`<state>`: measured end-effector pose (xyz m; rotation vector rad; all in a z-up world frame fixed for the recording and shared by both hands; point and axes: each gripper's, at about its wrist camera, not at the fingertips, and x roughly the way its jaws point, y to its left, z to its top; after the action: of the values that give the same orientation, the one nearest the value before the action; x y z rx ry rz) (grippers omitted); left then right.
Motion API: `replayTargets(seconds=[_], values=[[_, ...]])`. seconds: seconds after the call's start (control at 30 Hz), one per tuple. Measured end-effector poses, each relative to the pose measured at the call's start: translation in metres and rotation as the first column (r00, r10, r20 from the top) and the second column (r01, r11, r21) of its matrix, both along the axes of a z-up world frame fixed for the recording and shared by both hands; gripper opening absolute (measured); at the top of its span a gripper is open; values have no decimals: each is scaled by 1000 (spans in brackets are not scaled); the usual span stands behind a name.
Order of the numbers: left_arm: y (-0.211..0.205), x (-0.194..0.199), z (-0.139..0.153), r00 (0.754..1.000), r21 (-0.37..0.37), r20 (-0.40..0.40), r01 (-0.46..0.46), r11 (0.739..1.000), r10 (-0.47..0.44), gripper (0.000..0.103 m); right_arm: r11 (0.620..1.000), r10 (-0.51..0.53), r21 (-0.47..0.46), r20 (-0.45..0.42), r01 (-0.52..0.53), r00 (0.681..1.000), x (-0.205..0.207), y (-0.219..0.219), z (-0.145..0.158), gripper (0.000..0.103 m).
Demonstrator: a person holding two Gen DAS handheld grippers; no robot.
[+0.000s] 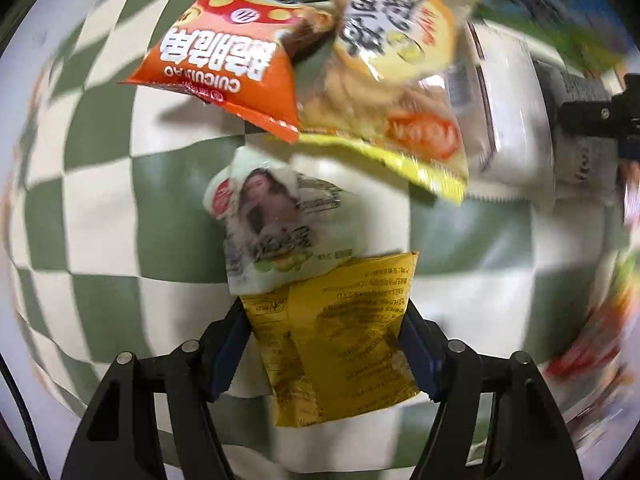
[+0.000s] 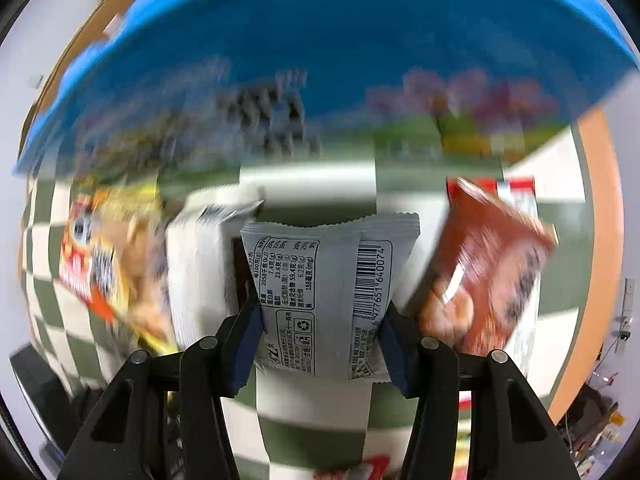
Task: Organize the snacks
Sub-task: 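Grasp the white packet with the right tool while the left tool grasps the yellow packet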
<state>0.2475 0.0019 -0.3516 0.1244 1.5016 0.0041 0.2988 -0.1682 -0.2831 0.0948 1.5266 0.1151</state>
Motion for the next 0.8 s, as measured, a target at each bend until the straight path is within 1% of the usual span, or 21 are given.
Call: replayTargets(seconds=[0.07, 0.13, 0.23, 0.27, 0.33, 0.43, 0.5, 0.53, 0.57, 0.67, 0.73, 0.8], values=[[0, -6, -1, 1000, 20, 3, 29, 999, -29, 68, 1000, 19, 12, -37, -19, 999, -18, 1, -3, 56], [1, -5, -1, 1000, 11, -2, 19, 1000, -19, 68, 999, 34, 25, -74, -32, 997, -35, 3, -9, 56], [7, -3, -4, 1000, -18, -11, -29, 999, 29, 70, 998, 64, 29, -123, -61, 990, -59, 10, -18, 56], [20, 0, -7, 999, -31, -20, -50, 998, 50, 71, 997, 70, 31, -138, -66, 988, -66, 13, -21, 56], [27, 1, -13, 994, -63, -41, -102, 993, 100, 72, 997, 74, 33, -157, -70, 985, -75, 16, -28, 57], [41, 3, -18, 982, -112, -57, -187, 976, 182, 72, 999, 46, 20, -165, -44, 985, -78, 17, -37, 59], [47, 3, -19, 973, -127, -45, -230, 965, 226, 72, 999, 40, 0, -165, -40, 985, -75, 20, -43, 60], [51, 1, -18, 970, -130, -38, -244, 961, 241, 71, 999, 40, -15, -161, -43, 986, -74, 22, -46, 60], [55, -4, -19, 967, -130, -30, -255, 958, 253, 68, 998, 44, -27, -157, -49, 987, -77, 26, -50, 60], [66, -20, -17, 968, -123, -12, -251, 960, 251, 60, 995, 64, -70, -133, -74, 989, -80, 37, -54, 60], [49, -43, -14, 971, -114, 1, -238, 965, 240, 57, 993, 70, -84, -117, -80, 991, -84, 41, -54, 58], [46, -41, -10, 972, -103, 16, -233, 967, 236, 56, 993, 73, -86, -102, -82, 992, -89, 45, -53, 56]])
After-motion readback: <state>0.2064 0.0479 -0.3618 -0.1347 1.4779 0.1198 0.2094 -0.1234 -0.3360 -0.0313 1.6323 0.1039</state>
